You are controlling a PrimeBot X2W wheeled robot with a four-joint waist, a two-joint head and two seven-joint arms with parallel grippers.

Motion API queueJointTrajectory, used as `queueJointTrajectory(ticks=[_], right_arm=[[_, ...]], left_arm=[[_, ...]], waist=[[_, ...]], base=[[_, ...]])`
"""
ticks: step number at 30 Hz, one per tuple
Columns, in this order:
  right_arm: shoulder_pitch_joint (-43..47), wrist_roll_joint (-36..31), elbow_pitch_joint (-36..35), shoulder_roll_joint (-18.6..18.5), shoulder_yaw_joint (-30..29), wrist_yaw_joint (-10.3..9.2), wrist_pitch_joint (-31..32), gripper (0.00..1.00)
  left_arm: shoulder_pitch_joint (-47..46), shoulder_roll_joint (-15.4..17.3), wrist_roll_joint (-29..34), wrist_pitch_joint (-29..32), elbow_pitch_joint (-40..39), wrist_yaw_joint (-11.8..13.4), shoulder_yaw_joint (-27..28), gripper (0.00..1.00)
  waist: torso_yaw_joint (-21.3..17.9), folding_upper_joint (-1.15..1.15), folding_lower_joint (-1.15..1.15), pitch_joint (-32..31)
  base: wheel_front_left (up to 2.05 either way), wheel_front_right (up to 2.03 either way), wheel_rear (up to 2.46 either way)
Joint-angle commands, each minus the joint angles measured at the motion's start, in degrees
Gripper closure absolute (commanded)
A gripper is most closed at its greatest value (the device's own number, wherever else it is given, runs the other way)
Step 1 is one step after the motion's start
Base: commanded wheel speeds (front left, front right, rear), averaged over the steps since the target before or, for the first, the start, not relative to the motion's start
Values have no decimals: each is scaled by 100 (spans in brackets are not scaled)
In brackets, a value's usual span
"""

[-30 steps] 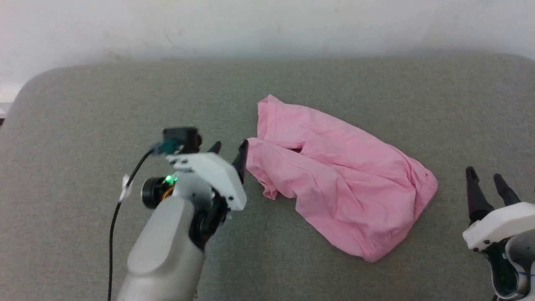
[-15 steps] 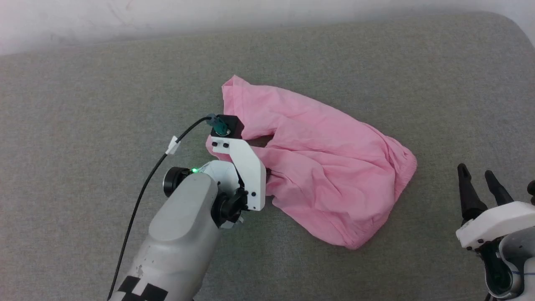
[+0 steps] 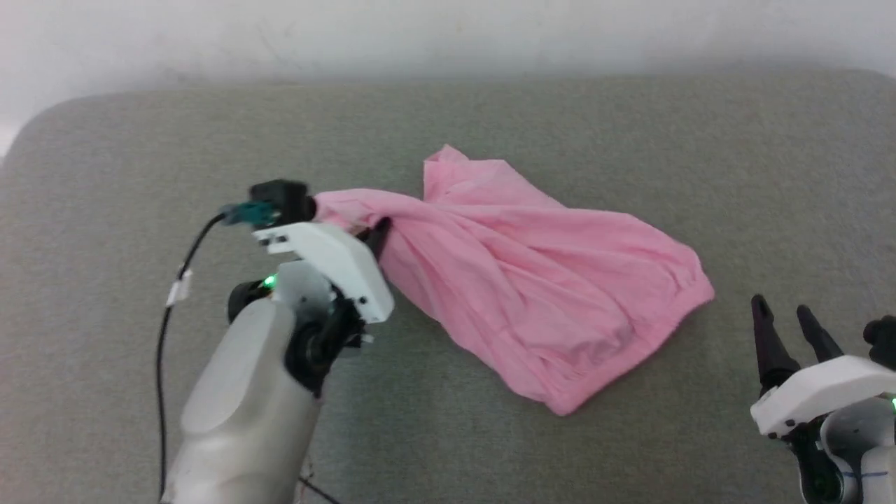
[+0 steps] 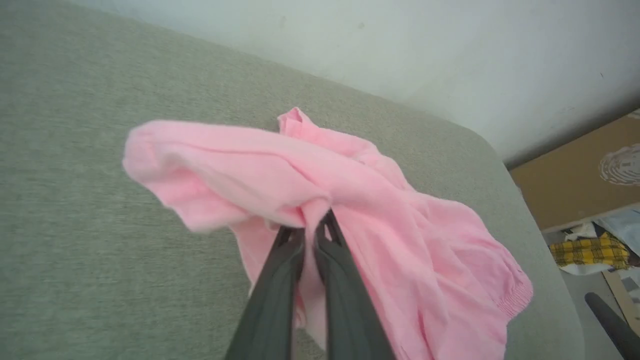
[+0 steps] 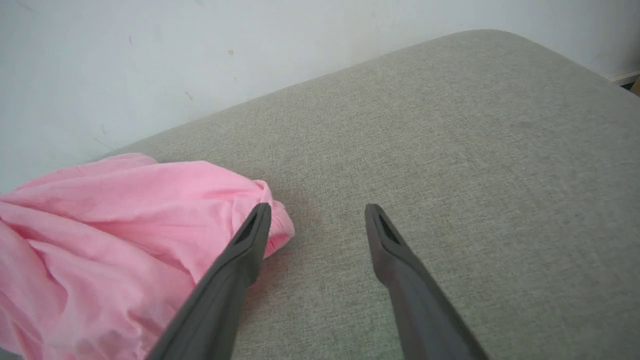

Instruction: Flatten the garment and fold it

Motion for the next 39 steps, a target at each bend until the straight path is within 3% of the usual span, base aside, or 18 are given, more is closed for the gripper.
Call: queueJointTrajectory(ticks=[1,8,13,17,20,21,22,25,28,33,36,39], right_arm=[[87,16,24,16,34,-5,0,0],[156,69,62,16,203,-5,-13,0],[127,53,75,16,287,-5,9,0],[87,54,107,16,346,-5,13,0],[84,58,136,16,377,-5,6,0],[88,58,144,16,384,-5,3,0],[95,56,149,16,392,-5,2,0],[111,54,150,16,404,-5,6,0],[130,34,128,16,413,-5,31,0],[94,-94,-28,16,463,-5,219,0],[-23,-174,-142,16,613,-5,539,0],[-279,-340,-213,16,911,-5,1050,0]], left_arm=[[310,125,-73,-62,-233,74,112,100],[2182,565,-263,214,-1934,740,457,100],[3449,659,-413,906,-2780,1124,232,100],[4050,578,-693,1478,-3119,1193,-69,100],[4207,425,-1011,1647,-3268,1090,-112,100],[4197,398,-1061,1612,-3299,1043,-86,54],[4157,387,-1068,1529,-3330,1008,-34,0],[4030,347,-1044,1277,-3407,953,102,0],[3719,365,-835,637,-3521,802,389,0],[3087,628,274,-1230,-3506,419,700,0],[2889,695,1058,-2490,-3311,401,737,0],[2811,626,1538,-3019,-3035,528,709,0]], waist=[[461,0,0,-359],[1020,0,0,-434],[1281,0,0,-413],[1350,0,0,-422],[1364,0,0,-443],[1363,0,0,-447],[1359,0,0,-453],[1344,0,0,-456],[1308,0,0,-457],[1202,0,0,-421],[1111,0,0,-367],[1013,0,0,-266]], base=[[0,0,0],[0,0,0],[0,0,0],[0,0,0],[0,0,0],[0,0,0],[0,0,0],[0,0,0],[0,0,0],[0,0,0],[0,0,0],[0,0,0]])
